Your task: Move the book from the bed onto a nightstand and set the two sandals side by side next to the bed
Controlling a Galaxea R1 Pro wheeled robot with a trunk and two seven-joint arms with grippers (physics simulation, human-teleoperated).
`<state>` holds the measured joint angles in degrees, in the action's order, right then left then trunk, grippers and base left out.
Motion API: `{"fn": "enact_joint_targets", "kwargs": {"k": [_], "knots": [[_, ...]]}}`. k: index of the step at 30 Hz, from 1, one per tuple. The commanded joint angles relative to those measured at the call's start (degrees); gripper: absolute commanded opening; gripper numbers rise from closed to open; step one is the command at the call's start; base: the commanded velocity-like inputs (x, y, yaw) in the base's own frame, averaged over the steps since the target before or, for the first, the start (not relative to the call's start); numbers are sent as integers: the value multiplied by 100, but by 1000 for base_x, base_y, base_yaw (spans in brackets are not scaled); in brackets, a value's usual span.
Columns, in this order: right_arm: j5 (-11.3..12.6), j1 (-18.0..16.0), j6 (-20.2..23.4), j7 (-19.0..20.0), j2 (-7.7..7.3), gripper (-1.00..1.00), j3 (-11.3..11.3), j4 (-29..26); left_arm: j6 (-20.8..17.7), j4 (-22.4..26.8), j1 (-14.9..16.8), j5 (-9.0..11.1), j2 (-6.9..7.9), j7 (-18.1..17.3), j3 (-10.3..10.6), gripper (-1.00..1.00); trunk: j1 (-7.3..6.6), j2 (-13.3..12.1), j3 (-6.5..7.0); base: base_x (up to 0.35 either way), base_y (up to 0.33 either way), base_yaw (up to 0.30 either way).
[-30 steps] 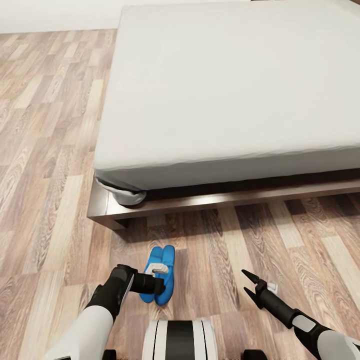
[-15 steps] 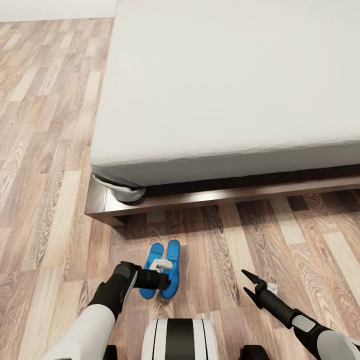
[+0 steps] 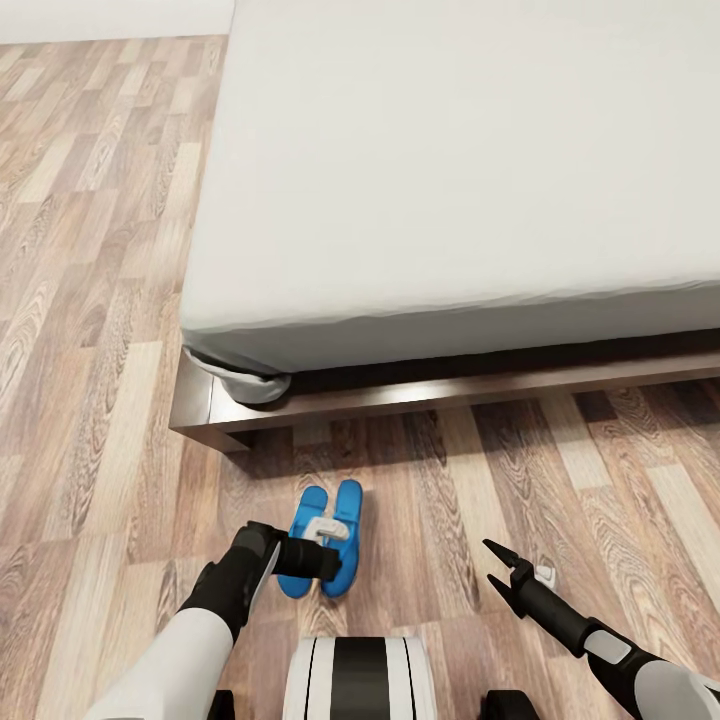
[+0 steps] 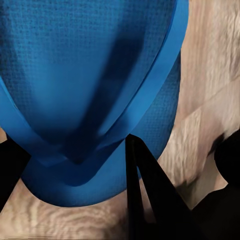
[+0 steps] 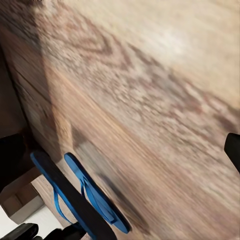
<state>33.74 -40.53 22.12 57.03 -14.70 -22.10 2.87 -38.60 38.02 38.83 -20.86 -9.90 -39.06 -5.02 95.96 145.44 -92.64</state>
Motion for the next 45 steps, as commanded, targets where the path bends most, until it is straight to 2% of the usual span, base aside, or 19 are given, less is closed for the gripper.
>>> {"fn": "enact_joint_targets", "kwargs": {"k": [1, 10, 22, 45], "knots": [[54, -8, 47, 19, -4, 100, 13, 21, -32, 6, 2, -49, -10, 6, -43, -100, -1, 2, -3, 0, 0, 0], [54, -8, 47, 19, -6, 100, 13, 21, -40, 4, 1, -43, -10, 133, -43, -100, -1, 2, -3, 0, 0, 0], [54, -8, 47, 19, -6, 100, 13, 21, -41, 12, 1, -48, -10, 144, -51, -100, 30, 18, -269, 0, 0, 0], [54, -8, 52, 19, -6, 100, 13, 21, -27, 24, 2, -49, -10, 145, -68, -100, 30, 18, -269, 0, 0, 0]]}}
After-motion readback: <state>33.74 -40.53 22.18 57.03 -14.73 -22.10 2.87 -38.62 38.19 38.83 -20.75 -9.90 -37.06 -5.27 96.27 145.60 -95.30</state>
